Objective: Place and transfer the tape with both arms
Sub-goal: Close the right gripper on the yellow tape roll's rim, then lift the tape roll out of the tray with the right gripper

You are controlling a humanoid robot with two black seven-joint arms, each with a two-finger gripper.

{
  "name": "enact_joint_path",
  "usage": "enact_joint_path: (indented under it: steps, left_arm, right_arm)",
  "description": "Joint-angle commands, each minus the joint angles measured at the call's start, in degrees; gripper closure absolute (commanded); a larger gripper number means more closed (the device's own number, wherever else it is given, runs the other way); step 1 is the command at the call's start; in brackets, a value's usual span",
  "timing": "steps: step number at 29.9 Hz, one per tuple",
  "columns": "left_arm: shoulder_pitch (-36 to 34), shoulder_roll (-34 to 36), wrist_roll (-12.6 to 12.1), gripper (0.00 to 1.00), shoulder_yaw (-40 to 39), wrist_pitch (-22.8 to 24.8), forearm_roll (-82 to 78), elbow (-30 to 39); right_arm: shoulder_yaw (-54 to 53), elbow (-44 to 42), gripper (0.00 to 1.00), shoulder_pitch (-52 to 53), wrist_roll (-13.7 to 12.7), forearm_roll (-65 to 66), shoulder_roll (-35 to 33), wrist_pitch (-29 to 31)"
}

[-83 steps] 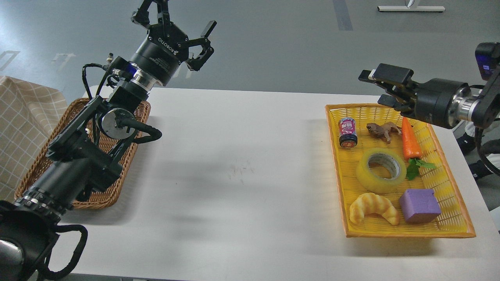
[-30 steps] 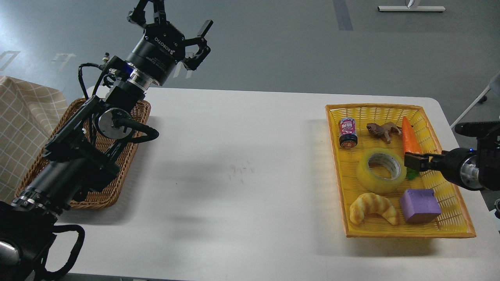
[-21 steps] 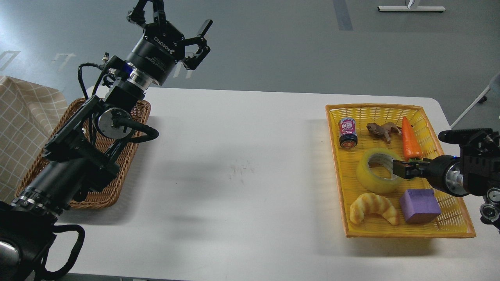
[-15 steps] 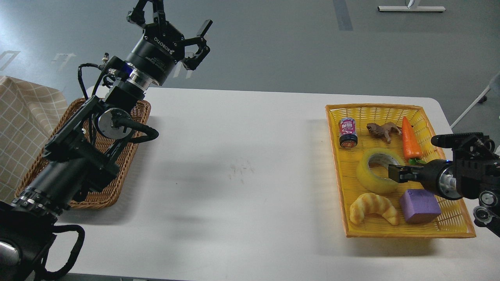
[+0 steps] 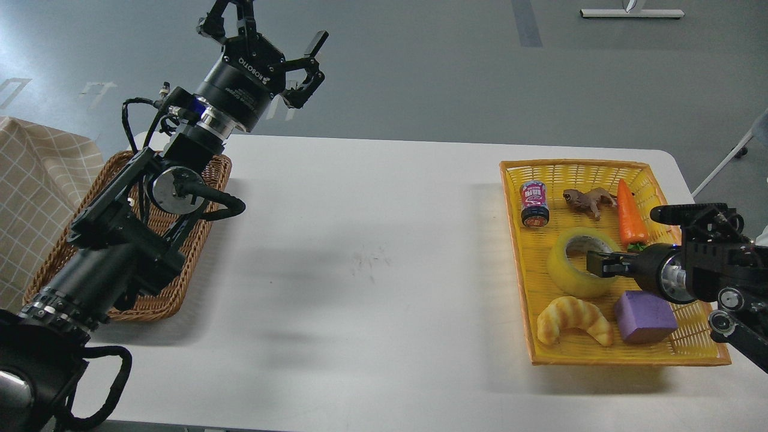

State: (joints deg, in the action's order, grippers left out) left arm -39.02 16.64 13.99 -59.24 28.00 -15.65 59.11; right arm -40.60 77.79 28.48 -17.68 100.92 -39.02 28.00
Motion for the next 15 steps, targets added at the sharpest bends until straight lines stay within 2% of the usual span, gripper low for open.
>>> enact_joint_path:
  steps: [1,6,7,10,11,13,15]
  left_arm:
    - [-0.2,0.2,0.0,0.02,0.0,0.0,0.0,-0.1]
    - [-0.3,0.2,-0.2,0.02,0.1,0.0,0.0,0.0]
    - [-0.3,0.2,-0.1,0.02,0.1,0.0,0.0,0.0]
    - [-0.3,0.0,-0.1,0.02,0.0,0.0,0.0,0.0]
    - [-0.3,-0.1,-0.2,0.02,0.1,0.0,0.0,0.0]
    - [-0.3,-0.1,-0.1,0.02,0.1,0.0,0.0,0.0]
    - [-0.2,0.0,0.0,0.02,0.1,0.0,0.0,-0.1]
  right_arm:
    - [0.0,-2.3,0.37,0.1,-0.1,0.0,1.7,0.0]
    - [0.1,-3.1,0.46,0.6,-0.1,-0.1,2.3,0.0]
    - [0.2,-3.2,0.53,0.7,-0.1,-0.2,2.5,0.0]
    - [0.2,-3.8,0.63,0.7,0.0,-0.2,3.2,0.0]
    - [0.2,-3.9,0.68,0.7,0.0,-0.2,3.3,0.0]
    - [0.1,-3.9,0.89,0.7,0.0,-0.3,3.4,0.0]
    - [0.1,-3.8,0.99,0.8,-0.1,-0.3,3.4,0.0]
